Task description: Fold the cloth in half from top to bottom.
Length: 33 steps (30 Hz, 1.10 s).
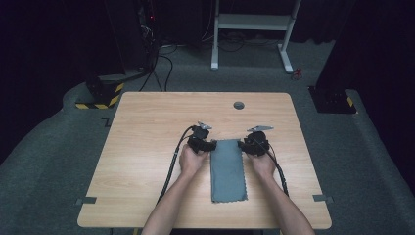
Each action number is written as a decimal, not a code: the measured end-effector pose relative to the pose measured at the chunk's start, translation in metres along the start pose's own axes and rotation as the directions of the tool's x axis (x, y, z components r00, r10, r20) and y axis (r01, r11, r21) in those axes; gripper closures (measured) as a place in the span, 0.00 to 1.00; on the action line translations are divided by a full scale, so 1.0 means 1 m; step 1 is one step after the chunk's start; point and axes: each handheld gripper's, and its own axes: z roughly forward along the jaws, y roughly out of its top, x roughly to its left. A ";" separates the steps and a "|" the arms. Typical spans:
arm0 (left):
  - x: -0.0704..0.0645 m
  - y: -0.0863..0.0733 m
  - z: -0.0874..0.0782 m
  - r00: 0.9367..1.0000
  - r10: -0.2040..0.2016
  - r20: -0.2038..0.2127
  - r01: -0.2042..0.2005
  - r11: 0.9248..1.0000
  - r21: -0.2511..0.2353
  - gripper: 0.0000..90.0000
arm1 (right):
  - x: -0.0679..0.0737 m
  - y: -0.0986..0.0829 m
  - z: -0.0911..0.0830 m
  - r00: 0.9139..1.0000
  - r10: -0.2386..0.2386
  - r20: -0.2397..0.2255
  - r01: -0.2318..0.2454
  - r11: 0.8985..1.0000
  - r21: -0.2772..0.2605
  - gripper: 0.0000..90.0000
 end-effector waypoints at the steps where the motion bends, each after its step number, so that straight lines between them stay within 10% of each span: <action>1: -0.001 0.000 0.000 1.000 0.014 -0.012 -0.014 1.000 0.003 0.50 | 0.000 0.001 0.002 1.000 -0.007 0.010 0.007 1.000 0.000 0.69; 18: -0.007 0.002 0.000 0.997 0.063 0.040 -0.063 0.998 0.003 0.79 | 0.011 0.013 0.009 0.994 -0.105 0.000 0.105 0.993 0.054 0.84; 33: -0.001 0.001 0.001 0.992 0.013 0.126 -0.013 1.000 0.003 0.99 | 0.014 0.013 0.006 0.990 -0.140 -0.018 0.141 0.988 0.057 0.99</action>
